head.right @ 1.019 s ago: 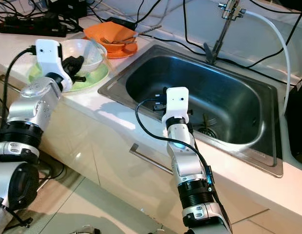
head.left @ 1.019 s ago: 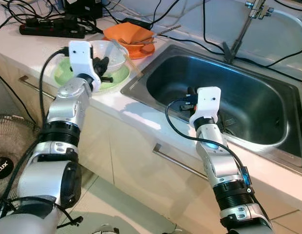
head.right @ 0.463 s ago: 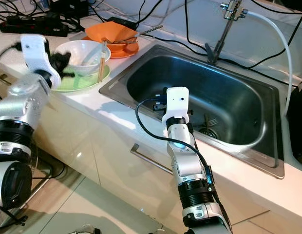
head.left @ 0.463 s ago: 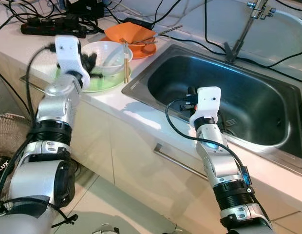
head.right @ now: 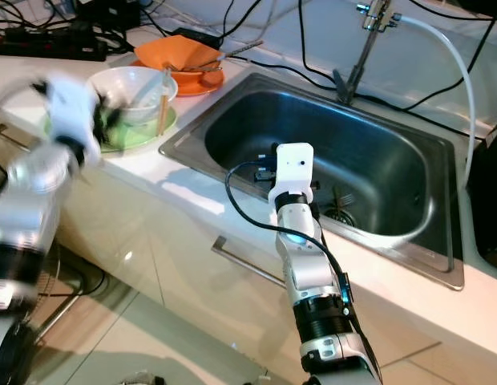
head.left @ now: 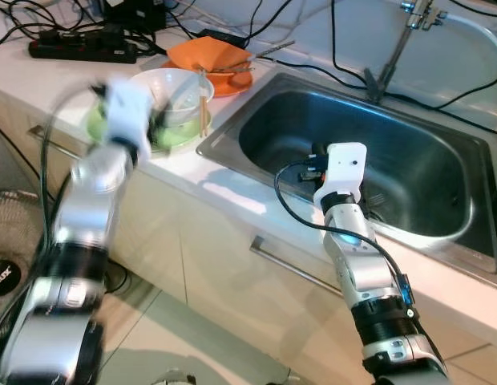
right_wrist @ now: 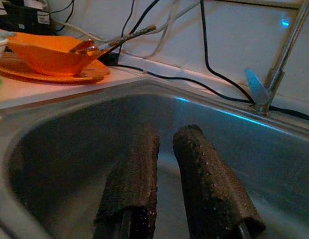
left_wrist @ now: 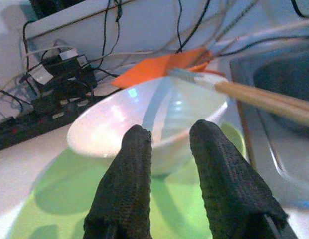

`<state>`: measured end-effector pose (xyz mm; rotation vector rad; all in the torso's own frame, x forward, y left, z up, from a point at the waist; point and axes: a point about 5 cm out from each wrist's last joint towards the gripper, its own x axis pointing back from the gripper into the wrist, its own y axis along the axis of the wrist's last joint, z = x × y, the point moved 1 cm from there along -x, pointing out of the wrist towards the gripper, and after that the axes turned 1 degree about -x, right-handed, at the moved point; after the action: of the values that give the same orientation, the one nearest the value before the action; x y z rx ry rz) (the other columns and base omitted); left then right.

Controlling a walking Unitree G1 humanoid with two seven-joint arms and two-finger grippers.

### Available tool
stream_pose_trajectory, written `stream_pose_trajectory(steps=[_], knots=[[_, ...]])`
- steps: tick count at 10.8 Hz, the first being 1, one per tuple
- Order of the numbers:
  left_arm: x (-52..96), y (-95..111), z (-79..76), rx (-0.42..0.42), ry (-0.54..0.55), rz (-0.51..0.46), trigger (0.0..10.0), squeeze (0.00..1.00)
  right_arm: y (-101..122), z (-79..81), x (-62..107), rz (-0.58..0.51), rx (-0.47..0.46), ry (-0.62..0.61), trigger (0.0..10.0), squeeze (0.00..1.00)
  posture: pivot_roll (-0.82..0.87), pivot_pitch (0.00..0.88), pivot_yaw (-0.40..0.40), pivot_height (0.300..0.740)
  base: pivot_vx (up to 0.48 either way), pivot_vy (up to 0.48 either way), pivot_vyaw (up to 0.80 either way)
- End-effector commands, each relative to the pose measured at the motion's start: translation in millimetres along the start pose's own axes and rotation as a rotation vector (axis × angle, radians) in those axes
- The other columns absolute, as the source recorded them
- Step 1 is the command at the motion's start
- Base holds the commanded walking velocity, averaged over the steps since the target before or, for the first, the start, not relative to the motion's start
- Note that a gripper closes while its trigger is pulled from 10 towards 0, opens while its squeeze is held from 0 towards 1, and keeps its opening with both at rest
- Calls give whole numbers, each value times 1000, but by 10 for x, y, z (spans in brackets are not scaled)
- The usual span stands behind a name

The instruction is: Kitchen organization

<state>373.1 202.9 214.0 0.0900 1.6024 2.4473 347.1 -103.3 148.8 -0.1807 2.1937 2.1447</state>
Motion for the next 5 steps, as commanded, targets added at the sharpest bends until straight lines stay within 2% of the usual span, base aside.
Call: stream_pose_trajectory(steps=[1, 3, 4, 5], knots=[[66, 116, -69, -109, -62, -61, 10000, 1000, -15, -15, 5, 2, -2, -9, 10000, 0, -40, 0, -91, 740, 0, 0, 0], [188, 175, -166, -234, -145, -105, 10000, 1000, -18, 1, 8, 1, -4, -4, 10000, 0, -39, 0, -90, 740, 0, 0, 0], [193, 203, -215, -315, -172, -115, 10000, 1000, -22, 11, 12, 1, -5, -2, 10000, 0, -40, 0, -89, 740, 0, 0, 0], [175, 188, -274, -385, -207, -101, 10000, 651, -26, 17, 16, 1, -6, 0, 10000, 0, -42, 0, -87, 740, 0, 0, 0]])
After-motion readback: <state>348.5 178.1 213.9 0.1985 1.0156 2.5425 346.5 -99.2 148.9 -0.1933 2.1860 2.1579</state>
